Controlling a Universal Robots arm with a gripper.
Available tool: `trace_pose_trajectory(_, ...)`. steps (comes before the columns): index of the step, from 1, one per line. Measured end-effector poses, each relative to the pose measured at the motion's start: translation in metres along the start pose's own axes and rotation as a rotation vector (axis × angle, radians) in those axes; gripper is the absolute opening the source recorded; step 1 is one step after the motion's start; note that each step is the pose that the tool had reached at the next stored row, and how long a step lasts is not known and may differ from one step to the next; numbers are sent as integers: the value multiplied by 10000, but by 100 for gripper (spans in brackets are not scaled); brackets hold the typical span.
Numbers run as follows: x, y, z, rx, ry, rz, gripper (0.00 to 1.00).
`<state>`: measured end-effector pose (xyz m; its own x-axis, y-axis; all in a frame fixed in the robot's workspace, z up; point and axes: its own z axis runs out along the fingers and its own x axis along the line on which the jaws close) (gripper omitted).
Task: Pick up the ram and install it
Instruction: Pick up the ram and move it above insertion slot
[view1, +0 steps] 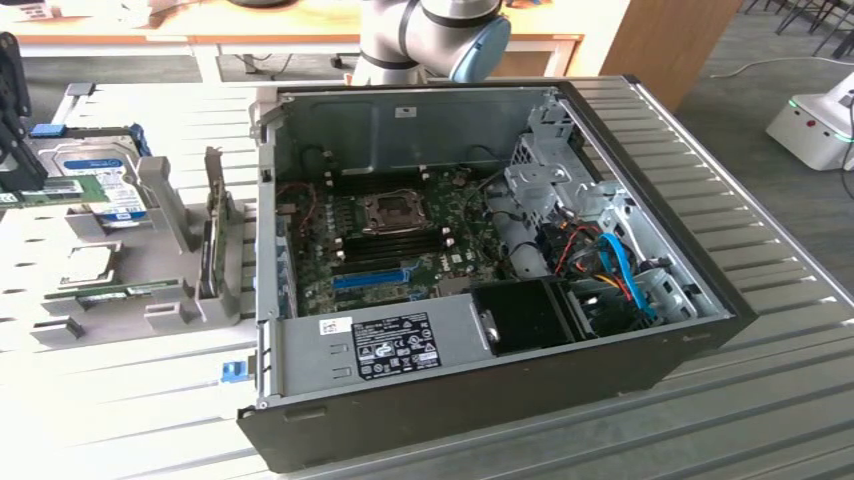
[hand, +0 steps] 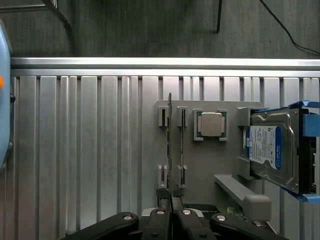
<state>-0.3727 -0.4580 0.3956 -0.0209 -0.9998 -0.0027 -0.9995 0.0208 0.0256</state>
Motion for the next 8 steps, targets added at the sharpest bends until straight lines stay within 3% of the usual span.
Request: trace_pose_trajectory(8,-2,-120,-3,1,0,0,12)
